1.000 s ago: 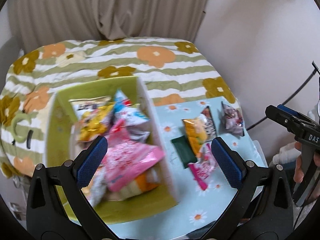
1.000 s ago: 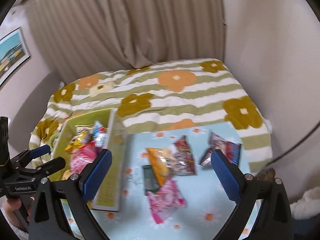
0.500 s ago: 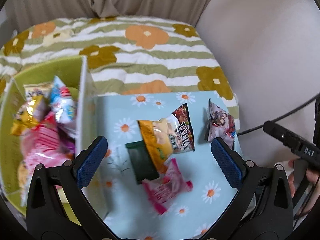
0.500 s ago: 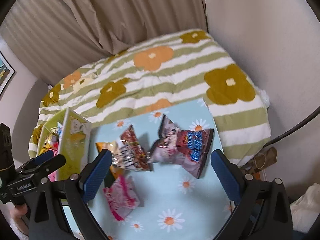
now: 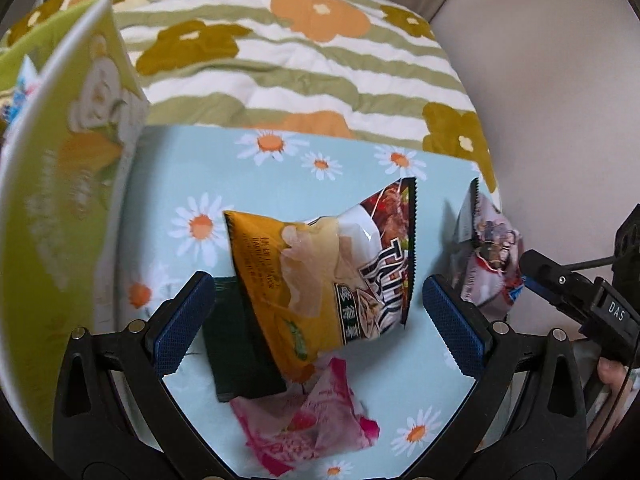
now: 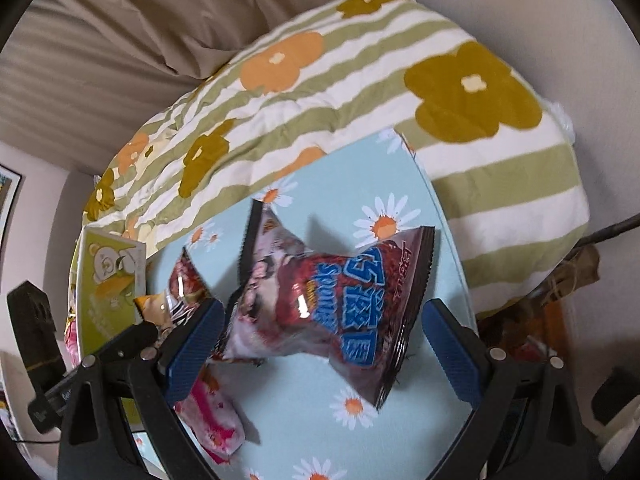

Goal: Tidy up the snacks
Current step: 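Grasp orange chip bag with left tool while right tool grasps blue sponge-cake bag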

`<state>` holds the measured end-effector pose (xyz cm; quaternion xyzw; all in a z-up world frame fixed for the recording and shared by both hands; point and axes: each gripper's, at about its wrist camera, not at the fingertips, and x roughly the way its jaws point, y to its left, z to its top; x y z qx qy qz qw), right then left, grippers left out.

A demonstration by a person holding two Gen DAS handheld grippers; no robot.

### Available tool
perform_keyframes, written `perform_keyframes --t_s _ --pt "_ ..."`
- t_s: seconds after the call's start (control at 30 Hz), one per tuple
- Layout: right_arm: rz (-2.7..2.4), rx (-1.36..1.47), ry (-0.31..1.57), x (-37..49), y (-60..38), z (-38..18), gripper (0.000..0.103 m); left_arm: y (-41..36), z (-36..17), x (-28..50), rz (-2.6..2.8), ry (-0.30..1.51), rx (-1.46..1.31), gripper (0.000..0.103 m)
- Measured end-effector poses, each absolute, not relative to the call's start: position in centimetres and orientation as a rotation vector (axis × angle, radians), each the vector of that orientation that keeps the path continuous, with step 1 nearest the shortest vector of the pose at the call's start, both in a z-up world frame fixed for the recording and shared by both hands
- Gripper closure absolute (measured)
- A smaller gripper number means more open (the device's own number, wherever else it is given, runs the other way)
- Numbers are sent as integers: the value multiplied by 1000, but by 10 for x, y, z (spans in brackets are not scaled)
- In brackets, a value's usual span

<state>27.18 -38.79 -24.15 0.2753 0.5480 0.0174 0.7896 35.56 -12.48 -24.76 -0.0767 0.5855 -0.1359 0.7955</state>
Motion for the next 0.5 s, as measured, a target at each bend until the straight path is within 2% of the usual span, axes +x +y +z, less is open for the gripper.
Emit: perform_keyframes --t_s 0.2,0.5 --pt "50 668 1203 280 -387 -265 4 -137 -271 364 -311 1289 -133 0" --pt "47 683 1194 288 -380 -271 4 -150 -286 369 -336 1309 -92 1"
